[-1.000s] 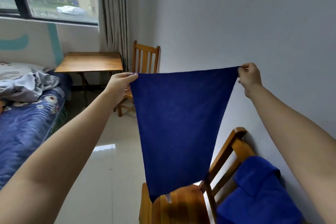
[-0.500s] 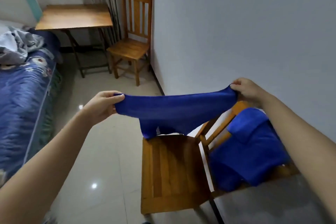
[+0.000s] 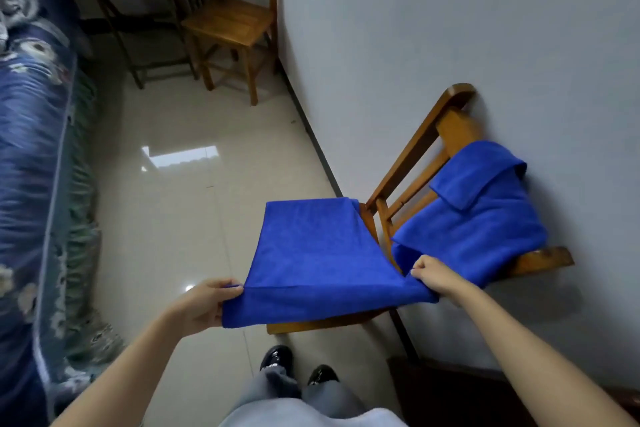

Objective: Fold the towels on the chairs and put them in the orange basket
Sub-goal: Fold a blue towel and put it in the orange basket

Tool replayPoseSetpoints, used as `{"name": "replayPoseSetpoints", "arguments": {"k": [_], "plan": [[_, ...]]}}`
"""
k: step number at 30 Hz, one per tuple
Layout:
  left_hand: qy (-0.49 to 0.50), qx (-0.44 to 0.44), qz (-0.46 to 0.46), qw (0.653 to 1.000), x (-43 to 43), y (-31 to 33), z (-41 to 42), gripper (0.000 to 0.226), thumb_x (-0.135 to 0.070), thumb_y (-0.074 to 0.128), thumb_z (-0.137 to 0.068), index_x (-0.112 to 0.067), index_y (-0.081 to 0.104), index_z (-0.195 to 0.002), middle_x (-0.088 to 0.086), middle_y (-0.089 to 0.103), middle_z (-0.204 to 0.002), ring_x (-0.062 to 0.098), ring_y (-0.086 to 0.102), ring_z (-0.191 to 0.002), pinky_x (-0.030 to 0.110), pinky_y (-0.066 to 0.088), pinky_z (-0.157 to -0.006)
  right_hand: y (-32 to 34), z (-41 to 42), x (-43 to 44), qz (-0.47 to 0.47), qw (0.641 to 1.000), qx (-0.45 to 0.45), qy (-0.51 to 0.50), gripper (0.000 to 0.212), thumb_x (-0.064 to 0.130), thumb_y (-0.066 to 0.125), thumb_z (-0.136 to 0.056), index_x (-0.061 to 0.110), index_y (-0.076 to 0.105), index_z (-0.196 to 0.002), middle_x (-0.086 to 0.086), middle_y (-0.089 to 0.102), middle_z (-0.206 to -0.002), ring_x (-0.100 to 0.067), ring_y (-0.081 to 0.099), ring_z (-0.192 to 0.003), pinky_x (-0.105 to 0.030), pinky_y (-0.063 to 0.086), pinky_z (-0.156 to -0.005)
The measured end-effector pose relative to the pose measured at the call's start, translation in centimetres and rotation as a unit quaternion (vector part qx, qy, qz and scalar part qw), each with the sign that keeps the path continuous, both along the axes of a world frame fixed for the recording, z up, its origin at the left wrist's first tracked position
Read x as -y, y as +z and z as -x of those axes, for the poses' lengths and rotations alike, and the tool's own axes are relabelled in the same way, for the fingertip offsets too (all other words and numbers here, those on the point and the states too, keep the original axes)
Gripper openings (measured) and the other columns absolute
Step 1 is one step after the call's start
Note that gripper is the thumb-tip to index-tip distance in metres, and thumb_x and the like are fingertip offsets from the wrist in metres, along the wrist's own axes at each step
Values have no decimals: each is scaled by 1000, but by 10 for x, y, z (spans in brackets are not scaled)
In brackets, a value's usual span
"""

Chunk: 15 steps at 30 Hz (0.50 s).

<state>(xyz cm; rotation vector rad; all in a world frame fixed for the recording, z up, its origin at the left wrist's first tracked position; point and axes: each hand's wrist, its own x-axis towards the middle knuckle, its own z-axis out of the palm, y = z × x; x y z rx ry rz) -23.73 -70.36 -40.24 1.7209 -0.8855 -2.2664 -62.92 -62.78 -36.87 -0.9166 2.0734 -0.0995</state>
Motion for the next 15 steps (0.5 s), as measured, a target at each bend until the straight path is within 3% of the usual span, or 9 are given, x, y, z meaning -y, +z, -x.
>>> {"name": "replayPoseSetpoints", "arguments": {"k": [3,6,8,11,13,15], "plan": [[-12,16,-47,999,-16,-16,2,23,-4,48,-95,-7,54,-73,5,62,-63,15,60,-50,23,49,-46,-21,-3,-15,-69,997,-15,36,37,0,42,-88,12,30,-56,-4,36,-60,-13,34,-57,-27,25,-52],[-52,30,-99,993,-29,-32,5,27,-6,45,-97,-10,51,-71,8,59,-73,18,59,-57,26,49,-50,-42,-4,-29,-120,991,-25,58,31,0,40,-89,10,36,-60,-7,41,-65,-19,43,-65,-25,25,-49],[-81,45,-124,988,-37,-43,6,26,-7,43,-98,-10,50,-72,7,59,-74,19,57,-61,27,48,-52,-48,-6,-39,-151,985,-25,83,24,0,38,-91,2,48,-70,-11,51,-77,-19,50,-73,-21,35,-50],[-102,55,-158,981,-48,-51,7,26,-7,41,-98,-9,50,-74,7,60,-73,19,58,-60,28,49,-51,-49,-8,-52,-204,970,-19,127,28,2,39,-92,6,44,-65,-4,49,-81,-13,47,-74,-10,32,-40],[-112,59,-179,976,-54,-54,9,25,-7,41,-98,-9,51,-75,7,61,-73,19,59,-60,28,49,-51,-55,-6,-60,-243,957,-16,157,34,6,44,-91,14,35,-60,-6,48,-83,-15,46,-76,-11,26,-39],[-117,63,-186,974,-59,-56,10,26,-7,40,-98,-9,50,-74,5,62,-69,17,60,-56,26,49,-48,-61,-5,-66,-261,952,-18,159,29,8,46,-90,13,38,-62,-3,47,-73,-14,45,-65,-16,26,-44]]}}
